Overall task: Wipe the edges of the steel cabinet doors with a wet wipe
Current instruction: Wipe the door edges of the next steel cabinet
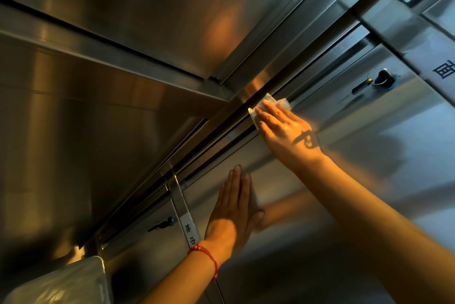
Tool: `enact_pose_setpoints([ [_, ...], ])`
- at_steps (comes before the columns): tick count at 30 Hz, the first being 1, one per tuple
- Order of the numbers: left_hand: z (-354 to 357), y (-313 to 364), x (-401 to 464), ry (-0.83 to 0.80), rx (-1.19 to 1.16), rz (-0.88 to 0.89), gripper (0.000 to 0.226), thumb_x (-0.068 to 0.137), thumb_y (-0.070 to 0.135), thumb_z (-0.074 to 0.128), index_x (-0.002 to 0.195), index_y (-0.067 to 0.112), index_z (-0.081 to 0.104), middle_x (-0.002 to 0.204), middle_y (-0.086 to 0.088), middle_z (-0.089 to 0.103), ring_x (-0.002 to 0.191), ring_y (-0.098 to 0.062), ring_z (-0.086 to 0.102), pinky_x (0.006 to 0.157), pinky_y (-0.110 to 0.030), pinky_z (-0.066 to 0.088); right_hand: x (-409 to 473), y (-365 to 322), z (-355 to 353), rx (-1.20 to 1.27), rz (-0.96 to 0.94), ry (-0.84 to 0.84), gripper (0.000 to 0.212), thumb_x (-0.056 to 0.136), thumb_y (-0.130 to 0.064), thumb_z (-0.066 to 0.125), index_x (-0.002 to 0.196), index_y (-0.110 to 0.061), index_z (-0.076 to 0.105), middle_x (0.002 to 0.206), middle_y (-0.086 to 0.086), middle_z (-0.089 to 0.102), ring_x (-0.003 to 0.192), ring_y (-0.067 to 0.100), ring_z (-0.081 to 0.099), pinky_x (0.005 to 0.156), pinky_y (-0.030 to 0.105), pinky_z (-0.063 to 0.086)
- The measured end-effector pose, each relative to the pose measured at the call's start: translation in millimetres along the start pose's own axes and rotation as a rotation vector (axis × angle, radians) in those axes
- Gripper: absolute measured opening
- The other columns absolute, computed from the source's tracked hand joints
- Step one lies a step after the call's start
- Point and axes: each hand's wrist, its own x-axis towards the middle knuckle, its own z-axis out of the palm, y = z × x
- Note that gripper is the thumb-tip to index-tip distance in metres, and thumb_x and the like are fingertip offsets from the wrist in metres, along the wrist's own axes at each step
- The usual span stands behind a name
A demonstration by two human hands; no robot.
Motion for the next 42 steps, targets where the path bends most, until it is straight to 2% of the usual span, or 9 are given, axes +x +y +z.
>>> enact_pose_setpoints([
  [5,-0.9,-0.6,-0.5,-0.006,0.009,0.001,0.077,0.096,0.05,0.023,0.126,0.019,-0.04,0.127,-0.002,-0.056,0.121,-0.022,-0.049,0.1,-0.031,-0.034,-0.3,1.8,1.0,-0.045,0.055,0.022,0.045,0.081,-0.001,0.03,0.097,0.003,0.072,0.108,0.022,0.066,0.107,0.034,0.06,0.092,0.043,0.044],
  [9,0.5,0.2,0.4,-0.001,0.027,-0.005,0.078,0.096,0.051,0.023,0.127,0.017,-0.04,0.127,-0.003,-0.055,0.12,-0.023,-0.049,0.098,-0.029,-0.035,-2.1,2.6,0.6,-0.006,0.022,0.029,0.021,0.078,0.006,0.062,0.097,0.006,0.071,0.108,0.024,0.065,0.107,0.037,0.059,0.09,0.046,0.046],
  [13,2.2,-1.6,1.5,0.006,0.025,-0.004,0.078,0.096,0.052,0.022,0.127,0.017,-0.04,0.127,-0.003,-0.055,0.12,-0.022,-0.049,0.099,-0.034,-0.033,-0.3,10.8,-3.4,0.016,0.017,0.02,0.043,0.083,-0.002,0.032,0.096,0.004,0.072,0.107,0.022,0.066,0.106,0.035,0.061,0.091,0.046,0.045],
  [17,2.6,-4.2,0.0,0.048,-0.017,0.026,0.08,0.096,0.049,0.031,0.129,0.018,-0.035,0.132,-0.003,-0.05,0.124,-0.023,-0.045,0.1,-0.032,-0.033,2.5,-1.9,5.3,0.03,0.151,0.027,0.039,0.091,-0.006,0.033,0.112,0.004,0.064,0.122,0.023,0.058,0.118,0.037,0.052,0.101,0.043,0.038],
  [24,2.8,-8.2,-7.2,0.077,-0.072,0.059,0.077,0.096,0.043,0.036,0.133,0.021,-0.028,0.135,-0.004,-0.045,0.126,-0.027,-0.042,0.103,-0.034,-0.03,1.1,-10.5,4.3,0.06,0.053,-0.032,0.046,0.081,-0.004,0.029,0.091,0.002,0.073,0.104,0.021,0.068,0.103,0.035,0.062,0.089,0.044,0.047],
  [30,8.4,-11.8,-6.8,0.113,-0.099,0.069,0.077,0.095,0.044,0.038,0.133,0.023,-0.026,0.136,-0.004,-0.044,0.129,-0.026,-0.039,0.102,-0.031,-0.032,2.9,-30.7,17.0,0.058,0.064,-0.069,0.058,0.091,-0.013,0.01,0.128,-0.001,0.052,0.139,0.017,0.044,0.132,0.03,0.036,0.112,0.031,0.018],
  [33,10.6,-12.9,-6.1,0.141,-0.134,0.089,0.076,0.095,0.041,0.041,0.136,0.024,-0.02,0.138,-0.004,-0.04,0.129,-0.027,-0.038,0.103,-0.033,-0.031,1.2,-29.4,12.7,0.064,0.07,-0.063,0.051,0.083,-0.005,0.026,0.102,-0.007,0.072,0.112,0.012,0.067,0.112,0.025,0.059,0.095,0.034,0.044],
  [37,11.5,-14.2,-5.7,0.168,-0.16,0.094,0.075,0.095,0.04,0.043,0.137,0.023,-0.016,0.14,-0.005,-0.037,0.13,-0.029,-0.035,0.108,-0.036,-0.025,3.9,-33.1,18.3,0.115,0.14,-0.045,0.041,0.084,-0.003,0.032,0.096,0.004,0.071,0.104,0.021,0.068,0.103,0.035,0.062,0.086,0.044,0.05],
  [42,11.5,-12.1,-4.9,0.206,-0.164,0.114,0.078,0.093,0.037,0.05,0.139,0.021,-0.011,0.143,-0.008,-0.029,0.132,-0.034,-0.028,0.107,-0.044,-0.021,8.1,-31.3,34.0,0.082,0.086,-0.113,0.041,0.1,-0.016,0.035,0.14,-0.006,0.037,0.149,0.01,0.03,0.14,0.021,0.024,0.113,0.025,0.011],
])
